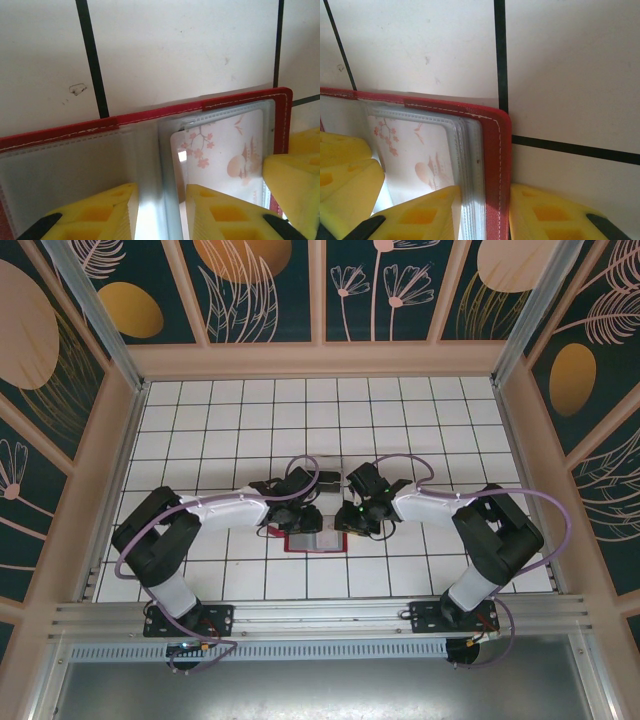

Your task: Take the credit cards out of the card holder

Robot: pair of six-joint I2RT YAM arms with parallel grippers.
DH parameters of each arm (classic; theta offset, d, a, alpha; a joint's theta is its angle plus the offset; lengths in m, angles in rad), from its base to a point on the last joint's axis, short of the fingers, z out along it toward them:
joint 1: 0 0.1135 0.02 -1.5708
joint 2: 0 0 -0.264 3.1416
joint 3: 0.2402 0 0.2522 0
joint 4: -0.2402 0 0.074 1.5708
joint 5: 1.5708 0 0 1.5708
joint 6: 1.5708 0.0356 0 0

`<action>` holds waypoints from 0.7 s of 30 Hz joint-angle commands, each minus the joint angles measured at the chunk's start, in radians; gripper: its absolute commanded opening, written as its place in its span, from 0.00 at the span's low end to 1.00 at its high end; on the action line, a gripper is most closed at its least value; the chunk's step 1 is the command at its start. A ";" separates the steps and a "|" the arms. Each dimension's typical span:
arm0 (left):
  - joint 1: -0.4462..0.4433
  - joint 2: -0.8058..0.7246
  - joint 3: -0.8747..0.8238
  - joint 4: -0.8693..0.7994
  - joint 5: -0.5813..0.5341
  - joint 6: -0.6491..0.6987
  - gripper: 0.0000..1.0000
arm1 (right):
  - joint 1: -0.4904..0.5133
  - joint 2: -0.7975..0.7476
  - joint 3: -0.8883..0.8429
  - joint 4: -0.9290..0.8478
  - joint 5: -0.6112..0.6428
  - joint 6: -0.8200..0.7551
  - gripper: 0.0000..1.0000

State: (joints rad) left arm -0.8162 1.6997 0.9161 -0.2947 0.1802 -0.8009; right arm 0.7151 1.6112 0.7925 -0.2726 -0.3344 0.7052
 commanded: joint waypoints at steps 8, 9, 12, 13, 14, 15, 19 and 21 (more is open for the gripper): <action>0.004 0.029 0.013 -0.067 -0.052 0.037 0.29 | 0.006 0.008 0.004 -0.015 0.017 -0.020 0.31; 0.003 0.028 0.012 -0.070 -0.056 0.035 0.28 | 0.007 0.007 0.003 -0.016 0.017 -0.020 0.31; 0.004 0.021 0.017 -0.079 -0.067 0.034 0.26 | 0.006 0.009 0.005 -0.014 0.018 -0.020 0.31; 0.004 0.020 0.018 -0.082 -0.072 0.032 0.25 | 0.006 0.010 0.005 -0.015 0.018 -0.020 0.30; 0.004 0.020 0.017 -0.087 -0.079 0.031 0.25 | 0.007 0.011 0.005 -0.015 0.018 -0.021 0.30; 0.004 -0.010 0.018 -0.091 -0.086 0.028 0.25 | 0.007 0.012 0.005 -0.014 0.018 -0.020 0.30; 0.003 -0.046 0.019 -0.090 -0.098 0.016 0.23 | 0.007 0.006 0.004 -0.016 0.018 -0.018 0.30; 0.005 -0.067 0.021 -0.081 -0.102 0.012 0.23 | 0.006 0.002 0.007 -0.020 0.020 -0.018 0.30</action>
State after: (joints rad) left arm -0.8162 1.6760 0.9279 -0.3450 0.1146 -0.7864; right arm 0.7151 1.6112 0.7925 -0.2726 -0.3340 0.7052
